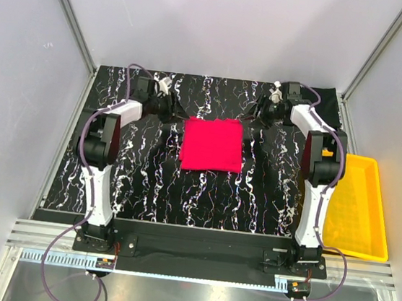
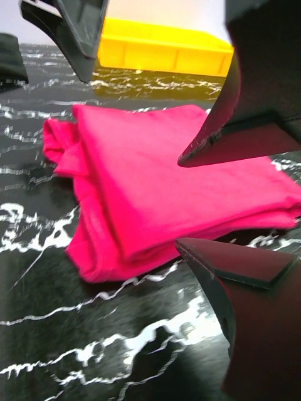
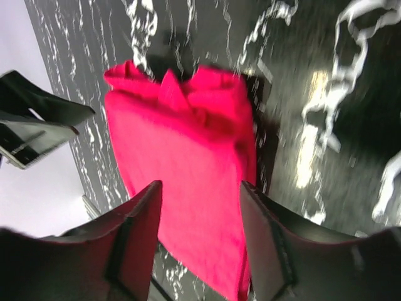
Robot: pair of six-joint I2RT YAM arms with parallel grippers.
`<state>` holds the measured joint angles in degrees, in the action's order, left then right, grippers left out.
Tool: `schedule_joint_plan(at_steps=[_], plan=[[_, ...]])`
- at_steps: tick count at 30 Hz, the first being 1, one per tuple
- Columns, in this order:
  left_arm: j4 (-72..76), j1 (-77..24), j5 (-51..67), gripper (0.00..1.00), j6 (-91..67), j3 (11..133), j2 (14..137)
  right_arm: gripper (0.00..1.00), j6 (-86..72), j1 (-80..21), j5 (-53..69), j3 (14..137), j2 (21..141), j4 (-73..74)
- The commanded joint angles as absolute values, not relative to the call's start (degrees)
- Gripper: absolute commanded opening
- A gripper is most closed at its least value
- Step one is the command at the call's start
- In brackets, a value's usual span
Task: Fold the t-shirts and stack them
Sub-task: Fold the tshirt
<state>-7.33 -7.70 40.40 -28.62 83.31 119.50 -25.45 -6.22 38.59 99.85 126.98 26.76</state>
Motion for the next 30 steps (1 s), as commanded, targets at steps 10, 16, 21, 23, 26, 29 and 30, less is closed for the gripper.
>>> schedule_joint_plan(at_steps=[10, 16, 21, 23, 26, 29, 30], plan=[[-0.7, -9.23, 41.92, 0.54, -31.9, 87.71, 125.5, 0.51, -24.7, -6.68, 39.81, 109.77, 135.53, 28.21], [-0.61, -9.58, 41.04, 0.48, -32.78, 88.68, 127.35, 0.47, -25.14, -7.29, 40.69, 110.65, 136.84, 28.21], [-0.44, -9.58, 41.22, 0.43, -33.66, 89.73, 128.14, 0.43, -25.66, -8.17, 41.75, 112.23, 138.16, 28.39], [-0.26, -9.67, 41.05, 0.43, -33.75, 89.83, 128.41, 0.43, -25.49, -8.44, 41.4, 112.32, 138.34, 28.83], [-0.35, -9.67, 41.4, 0.43, -34.1, 90.26, 128.85, 0.42, -25.23, -8.53, 40.96, 112.06, 138.34, 29.27], [-0.35, -9.58, 41.66, 0.44, -34.28, 90.26, 129.02, 0.43, -24.87, -8.61, 40.34, 111.53, 137.99, 29.62], [-0.35, -9.67, 41.66, 0.44, -34.19, 90.18, 129.02, 0.43, -24.87, -8.53, 40.25, 111.45, 137.99, 29.71]])
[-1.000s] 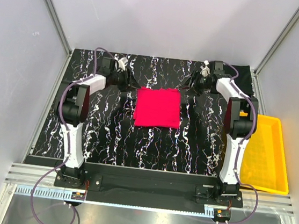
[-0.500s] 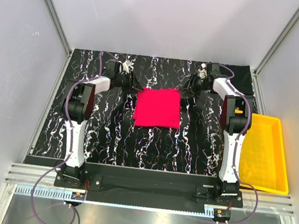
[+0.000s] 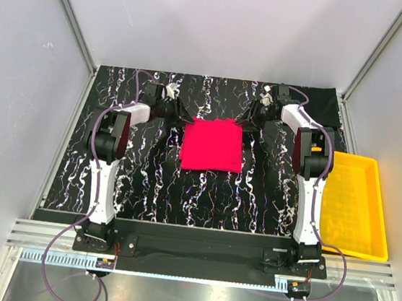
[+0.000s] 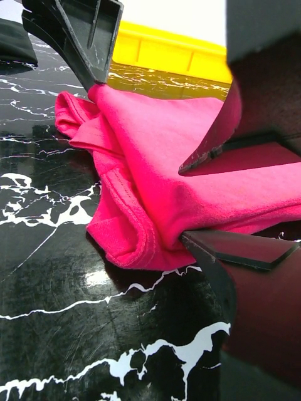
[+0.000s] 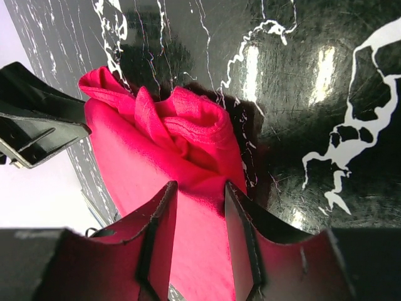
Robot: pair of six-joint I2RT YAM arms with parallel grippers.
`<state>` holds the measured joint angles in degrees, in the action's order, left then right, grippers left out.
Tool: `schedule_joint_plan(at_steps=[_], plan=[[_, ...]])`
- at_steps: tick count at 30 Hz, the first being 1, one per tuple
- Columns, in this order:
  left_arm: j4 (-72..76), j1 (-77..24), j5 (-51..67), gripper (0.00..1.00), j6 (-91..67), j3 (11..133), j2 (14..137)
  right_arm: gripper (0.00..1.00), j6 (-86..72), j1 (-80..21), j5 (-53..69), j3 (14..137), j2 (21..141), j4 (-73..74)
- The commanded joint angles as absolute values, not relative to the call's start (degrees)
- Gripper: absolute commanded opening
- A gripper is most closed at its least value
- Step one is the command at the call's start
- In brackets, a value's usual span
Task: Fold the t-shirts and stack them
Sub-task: Fold the tshirt
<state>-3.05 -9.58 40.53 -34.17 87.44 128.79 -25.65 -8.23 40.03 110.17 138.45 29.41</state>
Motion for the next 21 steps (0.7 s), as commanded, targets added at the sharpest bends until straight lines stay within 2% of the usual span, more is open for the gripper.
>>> schedule_joint_plan(at_steps=[1, 3, 5, 6, 8, 9, 13, 14, 21], plan=[[-0.44, -9.58, 41.66, 0.43, -34.1, 90.18, 129.02, 0.43, -24.44, -8.61, 40.08, 111.36, 137.9, 29.79], [-0.44, -9.58, 41.57, 0.42, -34.1, 90.26, 129.11, 0.42, -24.26, -8.61, 39.47, 111.1, 137.9, 30.14], [-0.44, -9.58, 41.92, 0.32, -34.36, 90.53, 129.29, 0.4, -24.08, -8.61, 39.55, 111.09, 137.81, 30.23], [-0.35, -9.67, 42.01, 0.29, -34.45, 90.79, 129.29, 0.31, -24.26, -8.53, 39.72, 111.09, 137.81, 30.23], [-0.44, -9.58, 42.1, 0.21, -34.72, 90.97, 128.94, 0.23, -24.61, -8.7, 39.9, 111.09, 137.46, 30.32], [-0.53, -9.49, 42.19, 0.19, -34.72, 91.05, 128.76, 0.15, -24.7, -8.7, 39.73, 111.09, 137.29, 30.41], [-0.62, -9.49, 42.28, 0.03, -34.89, 90.09, 126.22, 0.01, -25.57, -8.79, 37.89, 109.87, 133.87, 30.32], [-0.7, -9.49, 42.01, 0.0, -34.98, 89.48, 124.64, 0.0, -25.75, -8.79, 37.45, 108.99, 133.07, 30.41], [-0.35, -9.58, 41.84, 0.0, -36.12, 82.81, 115.69, 0.0, -27.51, -10.11, 36.03, 103.1, 124.81, 30.32]])
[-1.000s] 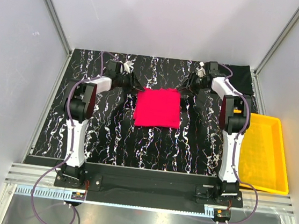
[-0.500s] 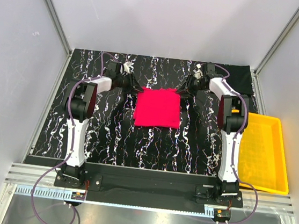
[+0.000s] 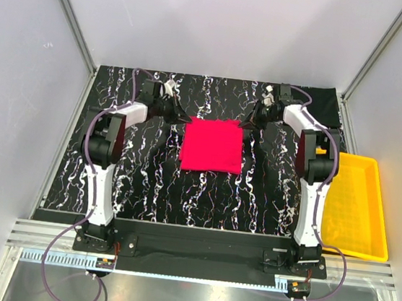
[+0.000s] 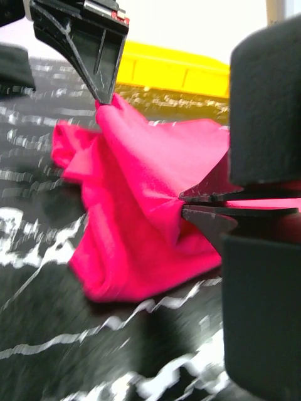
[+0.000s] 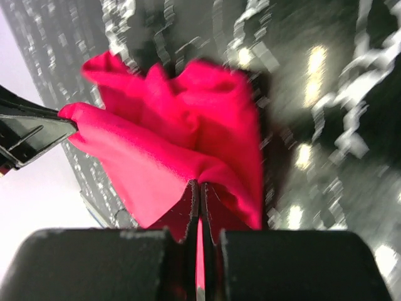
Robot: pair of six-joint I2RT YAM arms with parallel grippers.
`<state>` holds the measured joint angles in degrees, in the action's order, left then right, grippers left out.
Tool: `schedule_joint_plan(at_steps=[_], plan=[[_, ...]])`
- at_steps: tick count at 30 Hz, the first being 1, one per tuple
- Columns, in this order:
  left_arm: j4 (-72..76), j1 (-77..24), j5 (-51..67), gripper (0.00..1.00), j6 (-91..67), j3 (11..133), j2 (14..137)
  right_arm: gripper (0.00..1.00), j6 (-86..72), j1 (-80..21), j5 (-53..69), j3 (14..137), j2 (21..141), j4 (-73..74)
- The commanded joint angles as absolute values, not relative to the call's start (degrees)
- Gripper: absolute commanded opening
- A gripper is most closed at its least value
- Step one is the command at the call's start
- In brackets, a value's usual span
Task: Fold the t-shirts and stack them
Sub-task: Fold the tshirt
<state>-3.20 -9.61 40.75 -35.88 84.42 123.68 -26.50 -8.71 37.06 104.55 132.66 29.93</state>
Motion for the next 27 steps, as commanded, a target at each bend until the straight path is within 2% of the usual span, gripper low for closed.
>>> schedule_joint_plan(at_steps=[1, 10, 27], plan=[[-0.35, -9.49, 41.75, 0.0, -36.3, 82.18, 114.88, 0.0, -28.12, -10.37, 36.12, 102.4, 123.33, 30.24], [-0.44, -9.4, 42.19, 0.0, -37.88, 80.07, 111.71, 0.0, -31.29, -11.16, 35.77, 99.14, 118.83, 30.15], [-1.93, -8.17, 42.71, 0.0, -40.43, 91.75, 118.9, 0.0, -32.78, -10.81, 35.15, 105.64, 121.64, 30.23]])
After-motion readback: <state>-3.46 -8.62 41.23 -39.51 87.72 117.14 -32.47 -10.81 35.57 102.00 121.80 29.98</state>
